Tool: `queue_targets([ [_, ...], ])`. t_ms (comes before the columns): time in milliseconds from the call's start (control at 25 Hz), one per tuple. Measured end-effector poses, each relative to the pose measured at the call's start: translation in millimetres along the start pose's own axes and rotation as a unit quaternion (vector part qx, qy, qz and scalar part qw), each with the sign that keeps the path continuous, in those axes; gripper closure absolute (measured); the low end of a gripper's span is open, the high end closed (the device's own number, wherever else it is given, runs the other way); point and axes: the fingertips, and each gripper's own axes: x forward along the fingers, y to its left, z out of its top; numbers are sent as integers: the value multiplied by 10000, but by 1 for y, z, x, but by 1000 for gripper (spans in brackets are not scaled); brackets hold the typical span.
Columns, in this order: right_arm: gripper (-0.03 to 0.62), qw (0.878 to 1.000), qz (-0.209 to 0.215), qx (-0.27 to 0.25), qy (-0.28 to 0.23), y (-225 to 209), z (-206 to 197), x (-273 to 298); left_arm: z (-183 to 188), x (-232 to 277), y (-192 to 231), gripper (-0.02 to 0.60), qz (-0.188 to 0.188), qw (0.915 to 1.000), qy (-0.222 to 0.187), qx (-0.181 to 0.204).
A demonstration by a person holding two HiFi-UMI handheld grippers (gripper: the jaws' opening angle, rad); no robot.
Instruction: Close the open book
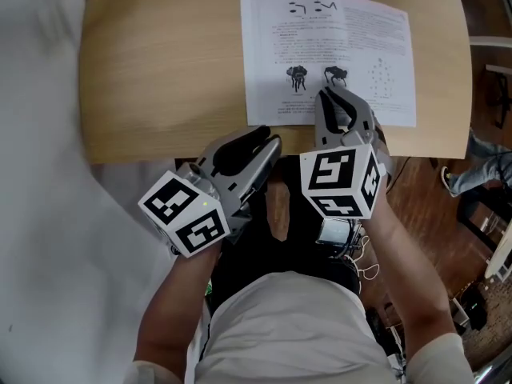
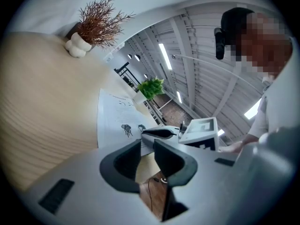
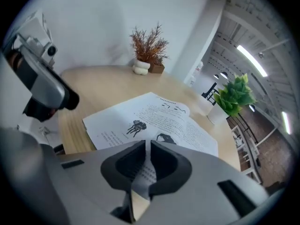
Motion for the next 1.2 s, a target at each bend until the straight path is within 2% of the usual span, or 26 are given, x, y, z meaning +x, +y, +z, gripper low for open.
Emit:
queue_targets([
  [40,562,9997,131,180,-131,6,5,-3,-2,-2,3,517,2,10000,-3,-1],
  [80,491,9985,322,364,-252,15,10,-6,-3,-5,6,517,14,10000,-16,-6],
  [120,346,9966,551,509,-336,26,15,-7,-5,-8,10,517,44,10000,-41,-19],
  [160,231,9945,775,595,-388,39,19,-8,-5,-13,14,517,94,9999,-82,-40],
  [240,194,9924,1000,585,-420,58,26,-5,-1,-22,24,517,236,9995,-190,-87],
  [400,194,9957,718,543,-223,65,20,18,4,-30,42,517,481,9984,-264,-115],
  [520,199,9936,797,789,-155,69,19,23,8,-27,45,517,470,9985,-256,-74],
  [640,295,9834,1168,1386,-109,79,17,21,10,-26,42,517,394,9989,-240,-55],
  [680,307,9806,1231,1520,-112,80,17,21,9,-26,41,517,373,9990,-229,-63],
  [760,334,9784,1244,1647,-139,77,16,20,8,-26,41,518,345,9992,-199,-87],
  [800,398,9773,1232,1714,-151,74,15,20,8,-26,41,517,337,9992,-179,-96],
  [880,454,9752,1205,1848,-151,67,13,21,6,-26,43,517,323,9993,-140,-104],
  [960,497,9755,1153,1870,-147,62,11,22,4,-25,44,517,305,9994,-118,-102],
  [1200,497,9842,1000,1434,-270,61,13,13,4,-22,42,517,249,9996,-83,-106],
])
